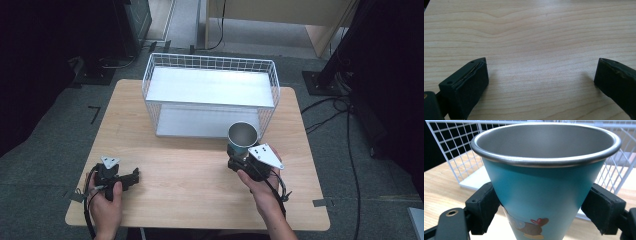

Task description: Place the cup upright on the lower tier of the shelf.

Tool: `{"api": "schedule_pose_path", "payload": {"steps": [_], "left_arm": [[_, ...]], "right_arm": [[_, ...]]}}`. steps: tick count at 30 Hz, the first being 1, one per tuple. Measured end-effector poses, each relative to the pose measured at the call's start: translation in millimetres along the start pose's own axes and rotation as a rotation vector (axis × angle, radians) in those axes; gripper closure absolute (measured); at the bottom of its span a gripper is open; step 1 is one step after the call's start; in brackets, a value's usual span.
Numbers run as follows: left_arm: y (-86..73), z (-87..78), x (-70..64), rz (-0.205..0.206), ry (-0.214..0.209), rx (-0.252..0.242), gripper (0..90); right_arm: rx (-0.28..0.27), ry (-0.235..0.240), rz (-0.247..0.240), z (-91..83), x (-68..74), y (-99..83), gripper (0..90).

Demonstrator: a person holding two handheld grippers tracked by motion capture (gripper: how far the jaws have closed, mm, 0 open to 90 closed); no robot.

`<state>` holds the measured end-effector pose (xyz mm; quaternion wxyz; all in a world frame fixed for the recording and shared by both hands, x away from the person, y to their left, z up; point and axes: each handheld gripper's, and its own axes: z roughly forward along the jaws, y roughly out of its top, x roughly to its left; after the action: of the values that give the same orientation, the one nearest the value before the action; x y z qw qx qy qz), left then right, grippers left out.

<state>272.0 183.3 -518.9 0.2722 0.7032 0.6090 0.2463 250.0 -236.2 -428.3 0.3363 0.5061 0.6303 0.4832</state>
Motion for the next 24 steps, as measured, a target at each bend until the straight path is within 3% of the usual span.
{"api": "schedule_pose_path", "payload": {"steps": [24], "left_arm": [[0.2,0.5,-1.2,-0.002,-0.005,-0.005,0.0]], "right_arm": [[-0.096,0.006,-0.032,6.7,9.3,60.5,18.4]]}}
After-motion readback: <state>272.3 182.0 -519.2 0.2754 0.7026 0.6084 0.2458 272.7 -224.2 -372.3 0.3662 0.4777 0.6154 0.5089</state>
